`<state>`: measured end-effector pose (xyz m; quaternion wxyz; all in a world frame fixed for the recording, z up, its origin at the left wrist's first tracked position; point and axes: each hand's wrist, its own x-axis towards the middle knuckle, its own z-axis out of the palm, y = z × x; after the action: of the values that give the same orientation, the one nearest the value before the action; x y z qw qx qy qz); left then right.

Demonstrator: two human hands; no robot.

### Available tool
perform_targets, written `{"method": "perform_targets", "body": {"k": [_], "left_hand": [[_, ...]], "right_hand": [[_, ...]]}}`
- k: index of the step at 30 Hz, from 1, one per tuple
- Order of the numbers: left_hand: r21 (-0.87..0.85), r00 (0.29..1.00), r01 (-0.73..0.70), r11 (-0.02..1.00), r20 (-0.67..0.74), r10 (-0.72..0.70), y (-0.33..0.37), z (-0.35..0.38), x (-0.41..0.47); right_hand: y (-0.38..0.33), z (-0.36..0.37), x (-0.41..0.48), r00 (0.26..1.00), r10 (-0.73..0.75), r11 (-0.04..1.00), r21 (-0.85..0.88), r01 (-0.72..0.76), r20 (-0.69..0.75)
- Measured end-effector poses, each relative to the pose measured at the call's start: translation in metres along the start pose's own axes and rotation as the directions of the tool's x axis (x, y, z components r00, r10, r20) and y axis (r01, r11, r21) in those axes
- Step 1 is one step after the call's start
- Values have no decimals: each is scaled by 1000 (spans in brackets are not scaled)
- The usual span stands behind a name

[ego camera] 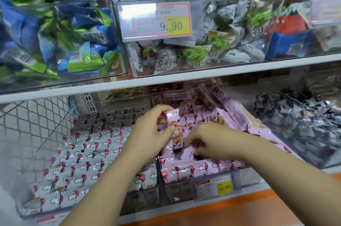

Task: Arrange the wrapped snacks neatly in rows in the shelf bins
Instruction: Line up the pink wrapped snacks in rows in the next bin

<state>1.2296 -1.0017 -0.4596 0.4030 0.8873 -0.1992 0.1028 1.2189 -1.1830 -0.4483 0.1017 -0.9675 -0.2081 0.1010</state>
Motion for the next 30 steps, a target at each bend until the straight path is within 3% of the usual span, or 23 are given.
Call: {"method": "perform_targets", "body": {"k": [4, 9, 11, 13, 18, 24, 30], "left_hand": [[103, 995, -16, 995, 96, 6, -7, -3, 5], [142, 991, -43, 989, 128, 25, -12, -5, 10], [161, 989, -64, 985, 142, 41, -12, -6, 12], [163, 987, -73, 984, 151, 48, -12, -7, 13], [270, 974, -58, 961, 228, -5, -11, -4, 22], [527, 927, -106, 843, 360, -109, 5, 1, 40], [663, 874, -164, 730, 440, -203, 9, 13, 53]], "right_hand": [[-1, -2, 13, 992, -28, 991, 134, 11, 121], [-6, 4, 22, 978, -20, 986, 167, -15, 208], [-5, 2, 22, 994, 13, 976, 217, -36, 109], [-3, -7, 14, 994, 77, 965, 256, -55, -78], [-2, -25, -28, 900, 138, 924, 380, 32, -413], [11, 1, -47, 852, 146, 839, 519, 162, -503], [21, 0, -58, 795, 163, 799, 551, 241, -584]]}}
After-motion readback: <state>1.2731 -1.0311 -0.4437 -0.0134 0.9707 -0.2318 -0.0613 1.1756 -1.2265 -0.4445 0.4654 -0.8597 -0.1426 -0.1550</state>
